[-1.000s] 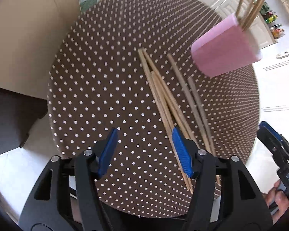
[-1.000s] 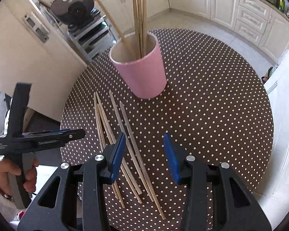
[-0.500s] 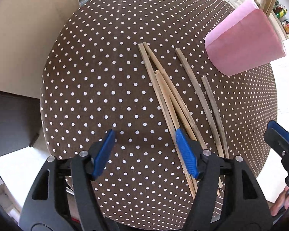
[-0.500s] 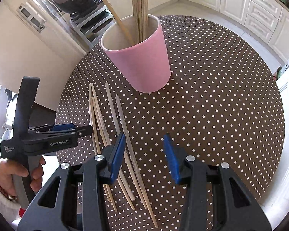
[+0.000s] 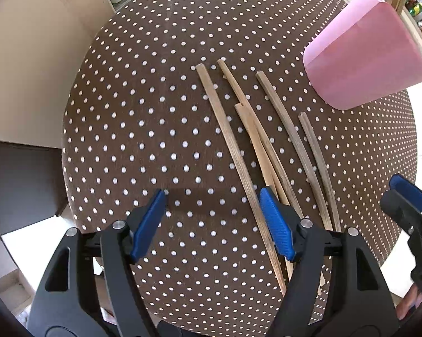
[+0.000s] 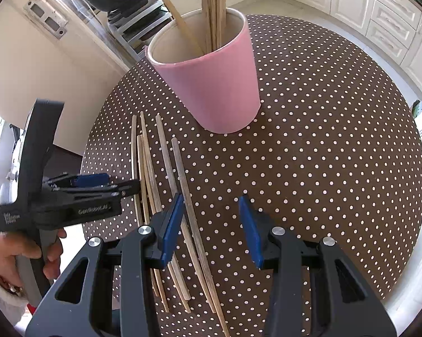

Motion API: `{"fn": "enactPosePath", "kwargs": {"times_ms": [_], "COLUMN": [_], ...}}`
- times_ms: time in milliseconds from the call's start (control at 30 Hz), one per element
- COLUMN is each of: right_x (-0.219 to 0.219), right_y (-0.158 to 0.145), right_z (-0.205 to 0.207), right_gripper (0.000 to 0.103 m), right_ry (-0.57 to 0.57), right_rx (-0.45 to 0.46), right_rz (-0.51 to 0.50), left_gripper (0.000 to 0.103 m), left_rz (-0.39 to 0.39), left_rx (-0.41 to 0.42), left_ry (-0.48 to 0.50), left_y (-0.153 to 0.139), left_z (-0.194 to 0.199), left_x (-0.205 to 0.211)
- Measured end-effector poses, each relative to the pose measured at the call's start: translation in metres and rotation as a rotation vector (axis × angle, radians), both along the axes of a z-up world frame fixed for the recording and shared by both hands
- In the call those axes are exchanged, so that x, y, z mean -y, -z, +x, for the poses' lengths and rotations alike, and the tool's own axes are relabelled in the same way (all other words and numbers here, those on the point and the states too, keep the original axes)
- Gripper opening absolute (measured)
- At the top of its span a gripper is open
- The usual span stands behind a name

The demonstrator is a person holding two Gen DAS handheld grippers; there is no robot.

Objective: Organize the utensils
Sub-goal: 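Close the right gripper on a wooden stick while the left gripper grasps another, then lift the right gripper's stick over the pink cup while the left gripper carries its stick there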

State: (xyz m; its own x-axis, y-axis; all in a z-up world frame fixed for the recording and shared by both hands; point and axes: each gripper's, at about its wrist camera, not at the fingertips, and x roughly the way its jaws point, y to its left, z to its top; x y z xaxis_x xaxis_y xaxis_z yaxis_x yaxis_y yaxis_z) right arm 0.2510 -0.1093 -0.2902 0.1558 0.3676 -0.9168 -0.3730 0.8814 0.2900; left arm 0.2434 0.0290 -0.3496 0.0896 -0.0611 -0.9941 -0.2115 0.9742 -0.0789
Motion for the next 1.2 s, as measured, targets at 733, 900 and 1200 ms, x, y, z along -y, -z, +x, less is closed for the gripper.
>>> {"fn": "enactPosePath", "kwargs": {"times_ms": [733,900,1200], "right_x": [-0.08,-0.097,-0.093], "right_y": [0.047,0.051,0.045], "right_z": [0.024,0.035,0.027], "right_gripper": [0.016,0.006,0.005], "right_ry": [-0.24,-0.256,-0.24], "right_rx": [-0.029,-0.006,-0.018], "right_rz": [-0.108,-0.151,-0.117], "left_gripper": [0.022,0.009,0.006], "left_rz": [0.001,-0.022,-0.074], "left_rx": [0.022,0.057,0.123], "left_ry": [0.022,0.007,0.04], "left_y": [0.003,-0.003,-0.021], "left_z": [0.06,0.038,0.013], "left_x": [-0.023,-0.038,-0.036]}}
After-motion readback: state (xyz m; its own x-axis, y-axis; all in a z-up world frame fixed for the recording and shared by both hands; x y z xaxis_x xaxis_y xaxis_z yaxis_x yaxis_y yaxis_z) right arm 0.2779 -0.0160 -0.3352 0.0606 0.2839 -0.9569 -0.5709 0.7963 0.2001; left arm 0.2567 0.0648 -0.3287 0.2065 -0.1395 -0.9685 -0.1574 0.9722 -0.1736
